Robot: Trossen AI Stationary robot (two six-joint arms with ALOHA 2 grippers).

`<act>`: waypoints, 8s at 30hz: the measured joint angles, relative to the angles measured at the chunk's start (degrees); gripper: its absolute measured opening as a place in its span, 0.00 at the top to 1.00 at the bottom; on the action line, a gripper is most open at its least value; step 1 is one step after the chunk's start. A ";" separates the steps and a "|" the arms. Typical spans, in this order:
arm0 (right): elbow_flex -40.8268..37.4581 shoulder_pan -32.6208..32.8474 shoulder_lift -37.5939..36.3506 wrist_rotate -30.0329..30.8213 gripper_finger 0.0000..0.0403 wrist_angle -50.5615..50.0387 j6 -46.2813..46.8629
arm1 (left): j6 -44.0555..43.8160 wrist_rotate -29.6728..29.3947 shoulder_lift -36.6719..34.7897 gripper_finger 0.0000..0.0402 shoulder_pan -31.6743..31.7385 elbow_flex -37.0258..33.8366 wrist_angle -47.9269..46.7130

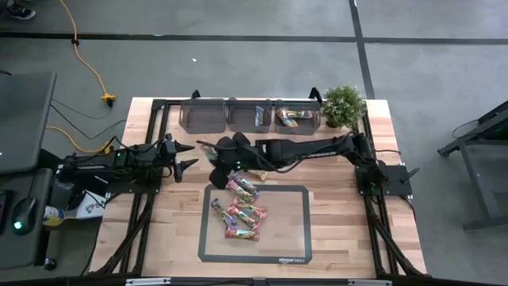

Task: Pick and place Granola Bars by type
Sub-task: Put the yellow granola bar into the right black bin

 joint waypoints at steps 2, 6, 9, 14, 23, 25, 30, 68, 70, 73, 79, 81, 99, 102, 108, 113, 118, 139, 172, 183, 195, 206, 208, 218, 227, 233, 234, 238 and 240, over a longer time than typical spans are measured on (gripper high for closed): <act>0.00 0.36 0.00 -0.03 0.80 2.77 -1.88 | -0.01 -0.01 0.00 0.40 0.02 -0.01 0.00; 0.00 0.62 -0.18 -0.02 0.80 8.10 -4.04 | 0.02 -0.01 0.00 0.40 0.01 0.00 0.00; -0.02 0.51 -0.58 0.07 0.80 11.73 -5.82 | 0.01 -0.01 0.00 0.40 0.02 0.00 0.00; -0.02 -0.38 -2.09 0.68 0.80 17.37 -9.57 | 0.00 -0.01 0.00 0.40 0.00 -0.02 -0.02; -0.02 -3.59 -7.01 7.18 0.80 23.35 -18.67 | 0.00 -0.03 0.02 0.40 0.00 0.00 0.00; -0.02 -4.54 -8.33 9.06 0.80 23.41 -20.35 | 0.02 -0.03 0.02 0.40 0.02 0.01 0.00; -0.02 -7.76 -10.45 15.49 0.80 22.68 -23.09 | 0.01 -0.01 0.02 0.40 0.00 -0.02 0.00; -0.33 -46.30 -12.94 0.38 0.80 -45.12 -29.47 | 0.01 -0.01 0.02 0.40 0.02 0.00 0.00; -0.33 -46.86 -12.81 -3.12 0.80 -46.77 -33.69 | -0.01 -0.01 0.02 0.40 -0.01 0.00 0.00; -0.33 -46.91 -12.40 -6.17 0.80 -49.55 -39.76 | 0.02 -0.01 0.02 0.40 0.00 0.00 0.00; -0.33 -46.05 -10.25 -6.45 0.80 -55.22 -47.13 | 0.00 -0.01 0.02 0.40 0.02 0.00 0.00; -0.33 -45.97 -9.38 -6.00 0.80 -56.04 -47.96 | 0.01 -0.01 0.02 0.40 -0.01 0.00 -0.02; -0.33 -45.42 0.70 -7.42 0.80 -61.95 -52.68 | -0.01 -0.01 0.02 0.40 -0.01 0.01 0.00; -0.33 -45.22 2.10 -7.00 0.80 -63.69 -52.91 | 0.00 -0.01 0.02 0.40 0.00 -0.02 0.00; -0.33 -44.15 3.30 -6.97 0.80 -64.63 -52.48 | 0.00 -0.01 0.02 0.40 -0.01 -0.01 0.00; -0.33 -43.21 3.30 -7.11 0.80 -64.63 -53.29 | 0.00 -0.01 0.02 0.40 0.00 0.01 -0.02; -0.33 -43.35 3.30 -7.72 0.80 -64.63 -52.65 | 0.00 -0.01 0.02 0.40 0.01 -0.01 -0.02; -0.33 -43.31 3.30 -10.27 0.79 -64.63 -47.92 | 0.00 -0.01 0.02 0.40 0.00 0.00 -0.02; -0.33 -43.62 3.30 -12.01 0.58 -64.63 -45.72 | 0.00 -0.01 0.02 0.40 0.01 0.00 -0.01; 2.80 -42.95 3.19 -21.43 0.57 -61.97 -41.67 | 0.01 -0.01 0.01 0.40 0.01 -0.01 -0.02; 12.43 -35.79 3.13 -47.44 0.57 -49.15 -35.84 | 0.00 -0.01 0.02 0.40 0.01 -0.02 -0.02; 13.38 -25.44 3.10 -63.30 0.57 -37.90 -22.81 | 0.01 -0.01 0.01 0.40 0.00 -0.01 -0.01; 13.38 -22.97 3.10 -59.98 0.57 -37.25 -23.14 | 0.01 -0.01 0.00 0.40 0.00 0.00 -0.02; 11.41 -12.85 3.08 -22.23 0.57 -37.88 -19.64 | 0.01 -0.01 0.02 0.40 0.00 0.00 -0.02; 0.14 -10.86 3.10 -20.43 0.57 -39.36 -12.47 | 0.00 -0.01 0.00 0.40 -0.01 -0.02 0.00; -5.89 -12.10 3.15 -19.36 0.56 -37.43 -12.16 | 0.01 -0.01 0.00 0.40 0.02 0.00 -0.01; -6.33 -12.30 3.15 -19.32 0.56 -37.30 -12.19 | 0.01 -0.01 0.00 0.40 0.00 0.00 -0.01; -8.00 -12.96 3.15 -19.30 0.56 -33.45 -12.32 | 0.01 -0.01 0.00 0.40 0.00 -0.01 -0.02; -8.84 -13.24 3.15 -19.29 0.56 -32.18 -12.21 | 0.00 -0.01 0.00 0.40 0.00 -0.01 -0.02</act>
